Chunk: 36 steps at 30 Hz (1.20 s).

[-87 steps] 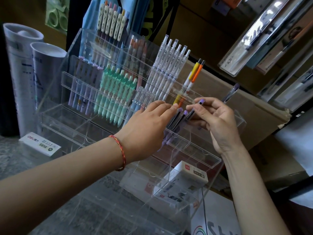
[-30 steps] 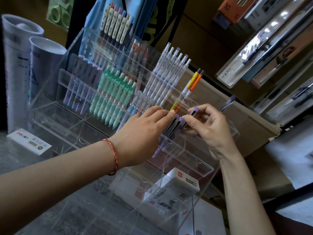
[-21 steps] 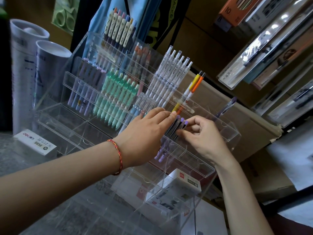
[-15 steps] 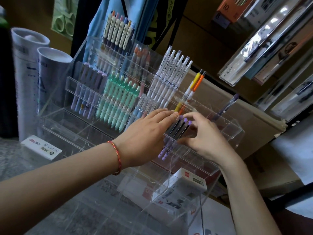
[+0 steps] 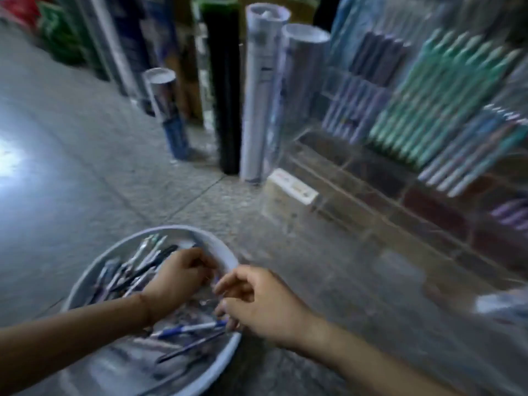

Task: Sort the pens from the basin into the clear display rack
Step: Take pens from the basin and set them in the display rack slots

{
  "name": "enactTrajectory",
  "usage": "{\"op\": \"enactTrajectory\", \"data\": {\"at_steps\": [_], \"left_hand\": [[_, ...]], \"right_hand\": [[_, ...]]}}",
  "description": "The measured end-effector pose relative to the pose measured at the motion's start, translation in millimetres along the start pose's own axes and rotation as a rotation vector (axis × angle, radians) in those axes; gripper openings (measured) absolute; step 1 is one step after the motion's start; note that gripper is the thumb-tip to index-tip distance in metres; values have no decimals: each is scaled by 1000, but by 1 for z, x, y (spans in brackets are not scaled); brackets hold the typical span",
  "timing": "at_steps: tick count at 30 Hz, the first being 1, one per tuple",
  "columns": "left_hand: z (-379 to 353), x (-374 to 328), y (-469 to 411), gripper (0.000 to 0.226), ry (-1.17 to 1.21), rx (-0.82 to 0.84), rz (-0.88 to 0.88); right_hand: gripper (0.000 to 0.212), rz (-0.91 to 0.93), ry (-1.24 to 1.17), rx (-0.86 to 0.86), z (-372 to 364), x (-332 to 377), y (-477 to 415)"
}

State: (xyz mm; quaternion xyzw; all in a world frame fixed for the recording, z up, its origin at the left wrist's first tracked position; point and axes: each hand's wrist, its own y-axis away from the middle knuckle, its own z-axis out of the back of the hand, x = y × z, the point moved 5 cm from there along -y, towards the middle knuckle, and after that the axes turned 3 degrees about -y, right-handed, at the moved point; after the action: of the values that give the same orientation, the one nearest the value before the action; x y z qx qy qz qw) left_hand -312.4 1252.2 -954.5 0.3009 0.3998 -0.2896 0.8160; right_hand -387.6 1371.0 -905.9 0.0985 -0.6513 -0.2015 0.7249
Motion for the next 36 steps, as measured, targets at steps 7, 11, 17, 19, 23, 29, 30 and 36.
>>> {"op": "enactTrajectory", "data": {"at_steps": [7,11,17,19,23,29,30,36], "left_hand": [[69,146,71,32,-194,-168,340],[48,155,79,29,-376,-74,235],[20,160,85,30,-479,76,25],[20,158,81,29,-507,79,-3],[16,141,70,34,-617,75,-154],[-6,109,62,38,-725,166,-280],[-7,104,60,33,-639,182,-234],[-21,90,63,15,189,377,258]], "right_hand": [[23,-143,286,-212,-47,-101,-70],[23,33,873,78,-66,-110,-72],[35,133,1174,174,-82,-108,-85],[33,119,1163,184,-79,-107,-90],[25,56,996,237,-74,-107,-94],[13,-85,378,254,-71,-92,-93],[15,-110,290,255,-68,-88,-92],[28,-196,-294,141,-31,-67,-81]]}}
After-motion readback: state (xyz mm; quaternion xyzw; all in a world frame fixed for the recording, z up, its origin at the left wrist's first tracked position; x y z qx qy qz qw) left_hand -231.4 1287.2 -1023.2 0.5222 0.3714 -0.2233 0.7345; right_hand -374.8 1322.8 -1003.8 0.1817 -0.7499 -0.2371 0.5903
